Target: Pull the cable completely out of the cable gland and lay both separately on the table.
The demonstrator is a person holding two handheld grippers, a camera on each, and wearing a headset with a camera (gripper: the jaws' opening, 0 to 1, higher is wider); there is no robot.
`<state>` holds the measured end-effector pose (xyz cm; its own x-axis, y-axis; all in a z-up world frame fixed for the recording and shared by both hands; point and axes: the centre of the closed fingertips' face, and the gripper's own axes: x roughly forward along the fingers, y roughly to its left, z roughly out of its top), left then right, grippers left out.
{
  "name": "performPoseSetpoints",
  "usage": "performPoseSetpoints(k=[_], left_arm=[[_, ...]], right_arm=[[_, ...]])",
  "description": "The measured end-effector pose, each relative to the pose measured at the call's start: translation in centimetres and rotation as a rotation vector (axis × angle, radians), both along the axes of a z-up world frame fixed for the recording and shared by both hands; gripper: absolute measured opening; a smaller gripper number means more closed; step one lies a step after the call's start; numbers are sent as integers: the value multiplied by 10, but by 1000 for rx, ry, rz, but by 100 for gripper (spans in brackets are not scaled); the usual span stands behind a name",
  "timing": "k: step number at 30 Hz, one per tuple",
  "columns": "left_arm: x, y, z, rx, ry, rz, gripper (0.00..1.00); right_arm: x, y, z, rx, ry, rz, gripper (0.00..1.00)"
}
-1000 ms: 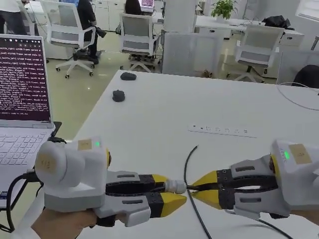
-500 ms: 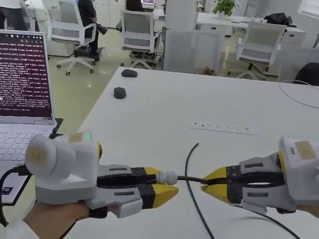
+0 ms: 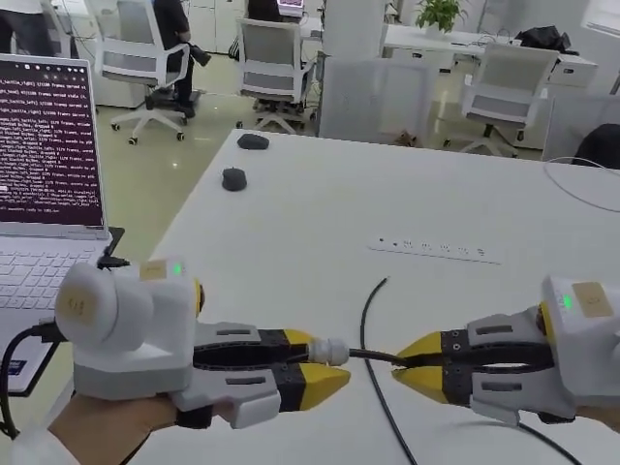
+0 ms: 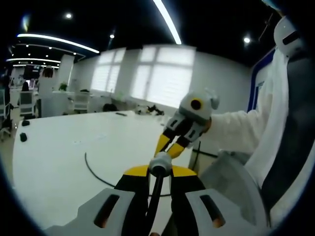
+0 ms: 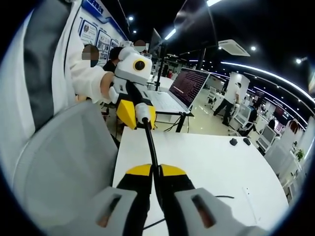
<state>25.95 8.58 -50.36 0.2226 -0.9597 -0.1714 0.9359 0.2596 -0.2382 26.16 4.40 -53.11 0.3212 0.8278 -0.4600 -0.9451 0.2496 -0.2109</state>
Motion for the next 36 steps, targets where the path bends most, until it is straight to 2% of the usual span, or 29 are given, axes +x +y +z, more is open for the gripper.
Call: performPoseSetpoints(k=[1, 5, 8, 11, 15, 16, 19, 25, 27, 31, 36], left_arm=[[-1, 0, 0, 0, 0, -4, 16], [-6, -4, -1, 9, -6, -28, 16], [-8, -7, -3, 19, -10, -36, 16], [-10, -9, -2, 11, -12, -48, 16], [-12, -12, -3, 11, -11, -61, 16], [-12, -12, -3, 15, -13, -65, 16], [-10, -11, -3, 10, -9, -59, 16], [-7, -10, -2, 3, -5, -51, 16], [-5, -7, -1, 0, -5, -43, 16], [-1, 2, 0, -7, 0, -24, 16], [2, 7, 0, -11, 5, -9, 16]], right_arm=[[-1, 0, -1, 0, 11, 1, 4], [-2, 0, 0, -15, 3, -3, 6], [-8, 9, 9, 6, -11, 29, 13], [-13, 16, 12, -4, -23, 62, 18], [-14, 21, 6, -38, -32, 85, 11], [-13, 20, 5, -43, -36, 82, 5], [-13, 20, 5, -25, -20, 85, 4], [-10, 21, 7, -15, -26, 88, 3], [-8, 16, 3, -41, -29, 77, 3], [-5, 7, 1, -35, -17, 50, 3], [2, -6, -6, -64, -12, 15, 3]])
